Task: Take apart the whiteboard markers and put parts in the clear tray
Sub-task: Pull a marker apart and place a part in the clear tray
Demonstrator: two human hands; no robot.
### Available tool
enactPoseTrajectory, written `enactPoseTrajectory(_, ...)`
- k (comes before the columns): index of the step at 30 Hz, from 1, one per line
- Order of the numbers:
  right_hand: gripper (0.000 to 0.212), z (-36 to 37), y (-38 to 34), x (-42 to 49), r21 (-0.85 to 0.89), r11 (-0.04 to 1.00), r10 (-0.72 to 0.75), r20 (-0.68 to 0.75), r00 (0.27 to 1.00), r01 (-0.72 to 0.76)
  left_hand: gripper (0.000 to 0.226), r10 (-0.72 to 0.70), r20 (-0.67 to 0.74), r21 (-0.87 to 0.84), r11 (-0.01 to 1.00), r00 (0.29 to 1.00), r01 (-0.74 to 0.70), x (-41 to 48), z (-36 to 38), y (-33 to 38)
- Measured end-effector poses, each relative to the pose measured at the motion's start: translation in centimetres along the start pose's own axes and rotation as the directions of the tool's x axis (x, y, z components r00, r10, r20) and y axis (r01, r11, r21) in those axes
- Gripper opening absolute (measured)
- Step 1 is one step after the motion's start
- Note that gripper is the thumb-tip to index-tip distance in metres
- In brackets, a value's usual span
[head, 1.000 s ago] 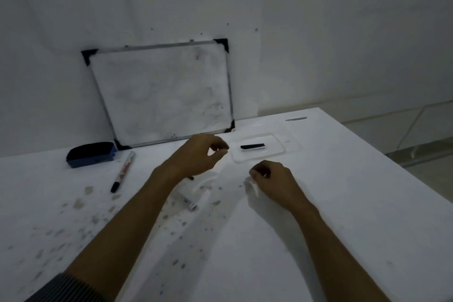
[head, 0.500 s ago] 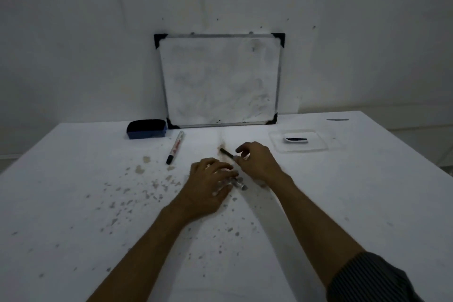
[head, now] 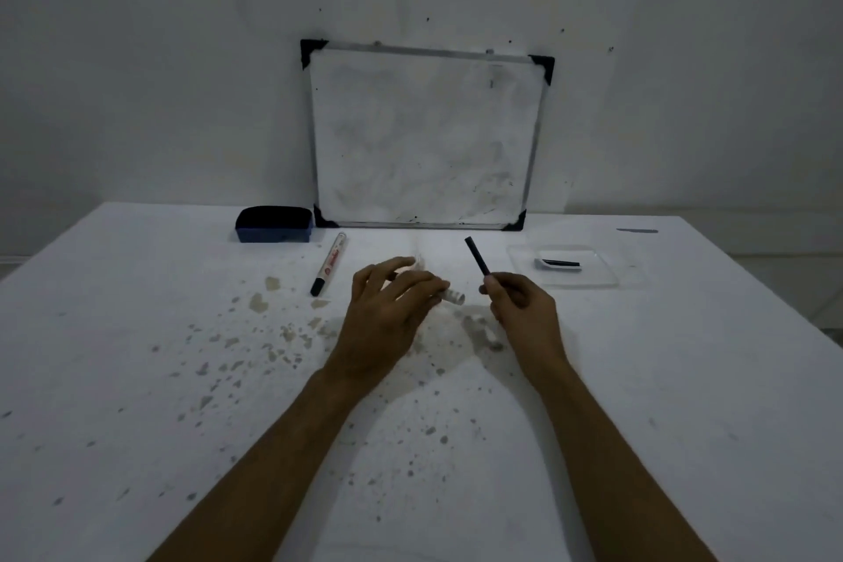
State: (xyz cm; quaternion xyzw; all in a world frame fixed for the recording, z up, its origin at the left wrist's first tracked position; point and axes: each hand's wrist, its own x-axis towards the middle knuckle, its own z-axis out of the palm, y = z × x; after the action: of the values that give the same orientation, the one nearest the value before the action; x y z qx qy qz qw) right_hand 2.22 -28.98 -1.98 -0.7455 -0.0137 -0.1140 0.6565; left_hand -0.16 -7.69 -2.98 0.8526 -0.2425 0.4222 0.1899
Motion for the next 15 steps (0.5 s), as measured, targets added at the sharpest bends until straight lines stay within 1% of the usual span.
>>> enactPoseTrajectory(2, 0.021, -0.4, -0.3, -0.3, 0.148, 0.987, 0.060, 0.060, 0.996, -0.068, 0.028, 0.001, -0.114, 0.019, 1.000, 0.993, 0.002, 0.4, -0.5, -0.1)
enactPoseTrajectory(3, 0.020, -0.4, -0.4, -0.3, 0.212, 0.972, 0.089, 0.087, 0.992, -0.105, 0.029, -0.019, -0.143, 0.005, 1.000, 0.990, 0.020, 0.5, -0.8, -0.3)
enactPoseTrajectory(4, 0.019, -0.4, -0.4, -0.2, 0.280, 0.949, 0.119, 0.115, 0.986, -0.148, 0.031, -0.061, -0.142, -0.049, 0.997, 0.988, 0.055, 0.6, -1.1, -0.5)
enactPoseTrajectory(5, 0.020, -0.3, -0.5, -0.1, 0.356, 0.914, 0.148, 0.155, 0.977, -0.195, 0.032, -0.131, -0.109, -0.152, 0.982, 0.985, 0.113, 0.6, -1.5, -0.5)
enactPoseTrajectory(6, 0.022, 0.0, -0.6, 0.0, 0.431, 0.869, 0.170, 0.200, 0.965, -0.243, 0.032, -0.227, -0.048, -0.285, 0.937, 0.973, 0.204, 0.5, -1.9, -0.4)
enactPoseTrajectory(7, 0.024, 0.4, -0.7, 0.0, 0.497, 0.819, 0.183, 0.245, 0.952, -0.285, 0.031, -0.336, 0.032, -0.406, 0.856, 0.941, 0.319, 0.4, -2.5, -0.4)
enactPoseTrajectory(8, 0.024, 0.9, -0.8, -0.1, 0.552, 0.769, 0.188, 0.285, 0.940, -0.321, 0.031, -0.437, 0.124, -0.493, 0.752, 0.891, 0.438, 0.3, -3.0, -0.3)
enactPoseTrajectory(9, 0.023, 1.5, -0.8, -0.3, 0.594, 0.724, 0.191, 0.317, 0.929, -0.351, 0.032, -0.510, 0.219, -0.551, 0.639, 0.832, 0.537, 0.2, -3.6, -0.4)
enactPoseTrajectory(10, 0.021, 2.1, -0.8, -0.5, 0.623, 0.687, 0.193, 0.341, 0.920, -0.375, 0.032, -0.547, 0.309, -0.592, 0.529, 0.778, 0.608, 0.1, -4.1, -0.6)
enactPoseTrajectory(11, 0.020, 2.8, -0.8, -0.7, 0.635, 0.665, 0.195, 0.360, 0.912, -0.393, 0.031, -0.552, 0.393, -0.625, 0.426, 0.735, 0.654, 0.0, -4.6, -1.0)
enactPoseTrajectory(13, 0.019, 3.8, -0.7, -1.1, 0.623, 0.665, 0.194, 0.389, 0.901, -0.412, 0.030, -0.508, 0.543, -0.664, 0.228, 0.669, 0.712, -0.3, -5.4, -2.0)
enactPoseTrajectory(14, 0.019, 4.1, -0.7, -1.3, 0.606, 0.678, 0.192, 0.399, 0.897, -0.415, 0.029, -0.477, 0.603, -0.664, 0.143, 0.639, 0.734, -0.4, -5.7, -2.4)
enactPoseTrajectory(15, 0.019, 4.3, -0.7, -1.3, 0.586, 0.697, 0.191, 0.404, 0.895, -0.413, 0.029, -0.452, 0.648, -0.651, 0.089, 0.613, 0.753, -0.6, -5.8, -2.8)
